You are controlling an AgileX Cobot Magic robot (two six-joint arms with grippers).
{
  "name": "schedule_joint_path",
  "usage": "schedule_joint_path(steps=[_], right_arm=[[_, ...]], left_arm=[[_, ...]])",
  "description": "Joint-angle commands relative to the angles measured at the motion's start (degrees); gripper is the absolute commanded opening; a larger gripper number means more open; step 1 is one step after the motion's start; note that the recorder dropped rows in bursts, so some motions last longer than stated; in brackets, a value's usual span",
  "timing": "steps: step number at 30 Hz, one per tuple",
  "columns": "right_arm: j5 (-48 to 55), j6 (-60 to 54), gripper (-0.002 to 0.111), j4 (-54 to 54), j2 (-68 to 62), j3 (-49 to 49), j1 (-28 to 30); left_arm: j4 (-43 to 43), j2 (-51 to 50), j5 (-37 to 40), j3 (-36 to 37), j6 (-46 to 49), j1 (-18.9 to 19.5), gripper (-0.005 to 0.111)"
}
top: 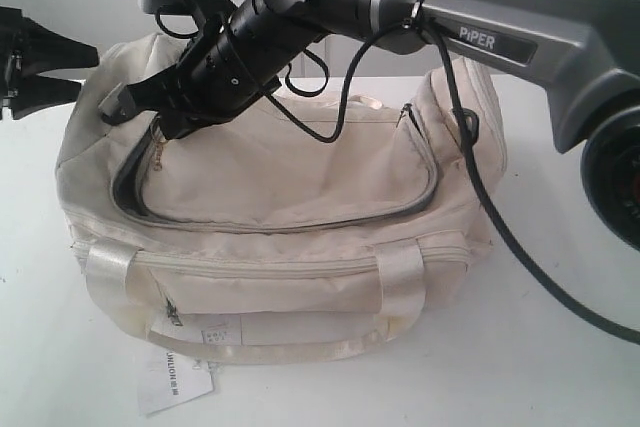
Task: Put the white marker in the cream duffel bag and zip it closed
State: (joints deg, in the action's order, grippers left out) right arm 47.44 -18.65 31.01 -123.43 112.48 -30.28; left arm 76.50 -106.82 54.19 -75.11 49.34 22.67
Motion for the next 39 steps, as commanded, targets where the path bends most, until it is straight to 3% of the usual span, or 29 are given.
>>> schedule_joint_path(steps=[1, 7, 13, 21, 26, 30, 32, 39], right_arm=[[0.5, 0.0, 0.0, 0.1, 0.3, 0.1, 0.1], [1.2, -0.7, 0.0, 0.2, -0.1, 0.1, 0.1], [0.9, -0.6, 0.0, 0.2, -0.1, 0.1, 0.1], [0.9, -0.6, 0.0, 0.2, -0.1, 0.1, 0.1], [0.9, -0.6, 0.0, 0.5, -0.1, 0.1, 0.1], [1.0, 0.2, 0.0, 0.7, -0.1, 0.1, 0.1], [1.3, 1.1, 0.0, 0.7, -0.1, 0.1, 0.1], [4.1, 3.1, 0.0, 0.7, -0.1, 0.1, 0.1]], left_arm=[[0.6, 1.3, -4.0, -0.4, 0.9, 1.9, 0.072], [10.4, 0.0, -2.0, -0.8, 9.5, -0.2, 0.072], [6.2, -3.5, -2.9, -5.9, 9.1, -4.3, 0.072], [2.5, -7.1, -5.2, -10.9, 5.0, -6.8, 0.069], [2.2, -8.6, -6.9, -11.9, 1.4, -6.8, 0.046], [3.1, -9.5, -7.0, -12.4, 1.4, -6.8, 0.012], [4.7, -9.6, -6.7, -12.4, 1.9, -6.8, 0.0], [5.6, -9.6, -6.4, -12.4, 1.2, -6.7, 0.0]])
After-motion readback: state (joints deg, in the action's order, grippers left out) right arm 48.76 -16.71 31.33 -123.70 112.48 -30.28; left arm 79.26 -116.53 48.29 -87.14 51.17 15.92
